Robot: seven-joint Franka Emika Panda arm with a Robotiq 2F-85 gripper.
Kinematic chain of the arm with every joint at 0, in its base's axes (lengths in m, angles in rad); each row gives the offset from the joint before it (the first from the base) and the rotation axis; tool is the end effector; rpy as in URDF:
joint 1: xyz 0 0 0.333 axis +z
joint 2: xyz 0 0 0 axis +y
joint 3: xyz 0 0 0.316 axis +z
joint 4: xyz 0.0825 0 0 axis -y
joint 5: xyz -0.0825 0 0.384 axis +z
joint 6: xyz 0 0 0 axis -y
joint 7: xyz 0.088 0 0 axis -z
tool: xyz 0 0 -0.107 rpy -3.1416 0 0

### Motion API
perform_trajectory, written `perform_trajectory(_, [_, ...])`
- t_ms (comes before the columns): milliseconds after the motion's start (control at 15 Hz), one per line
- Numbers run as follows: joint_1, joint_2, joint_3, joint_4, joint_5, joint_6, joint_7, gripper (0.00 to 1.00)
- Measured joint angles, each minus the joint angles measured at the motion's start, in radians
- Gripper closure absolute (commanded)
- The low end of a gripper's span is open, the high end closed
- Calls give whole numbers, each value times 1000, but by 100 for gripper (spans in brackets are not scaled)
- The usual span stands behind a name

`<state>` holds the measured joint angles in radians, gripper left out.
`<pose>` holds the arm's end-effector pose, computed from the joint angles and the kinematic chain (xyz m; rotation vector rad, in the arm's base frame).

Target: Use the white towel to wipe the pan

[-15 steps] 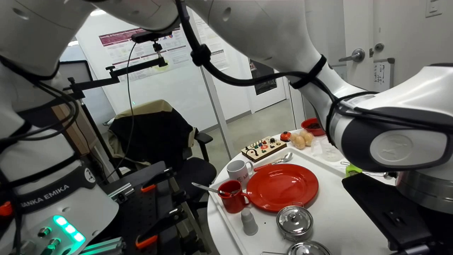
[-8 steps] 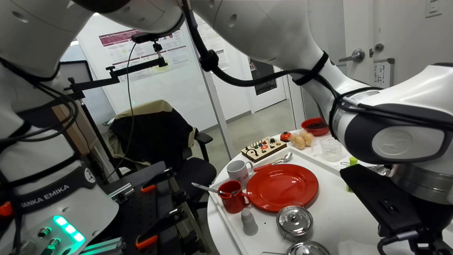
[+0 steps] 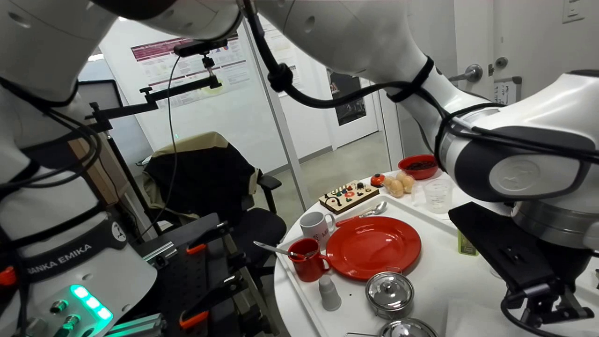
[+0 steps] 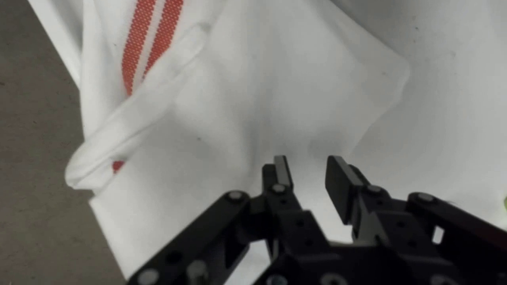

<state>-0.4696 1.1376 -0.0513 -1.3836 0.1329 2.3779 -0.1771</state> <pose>0.5965 -0.3346 0.0085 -2.9869 0.6365 0.1831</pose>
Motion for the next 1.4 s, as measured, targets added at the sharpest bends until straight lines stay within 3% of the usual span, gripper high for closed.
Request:
perform_trajectory(200, [1,-21,36,-11,0,16,-37,100])
perform_trajectory(267, [2,-31,47,-20,0,23,-53,74])
perform_trajectory(467, [4,-65,71,-59,0,45,-88,60])
perform_trajectory(1000, [1,-124,33,-129,-1,46,-99,1])
perform_trajectory(1400, [-5,-122,-55,-134,-2,13,-75,0])
